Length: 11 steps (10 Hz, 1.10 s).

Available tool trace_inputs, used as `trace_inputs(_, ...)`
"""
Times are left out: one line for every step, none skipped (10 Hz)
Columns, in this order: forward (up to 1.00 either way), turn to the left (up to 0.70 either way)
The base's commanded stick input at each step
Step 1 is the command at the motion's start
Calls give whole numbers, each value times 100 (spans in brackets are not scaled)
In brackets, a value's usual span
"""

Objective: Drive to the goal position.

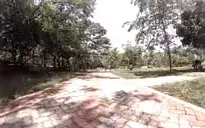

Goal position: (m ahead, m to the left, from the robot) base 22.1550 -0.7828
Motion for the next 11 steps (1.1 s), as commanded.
trace_inputs(70,0)
trace_inputs(70,0)
trace_inputs(70,0)
trace_inputs(70,0)
trace_inputs(70,0)
trace_inputs(70,0)
trace_inputs(70,0)
trace_inputs(70,0)
trace_inputs(70,0)
trace_inputs(70,0)
trace_inputs(70,0)
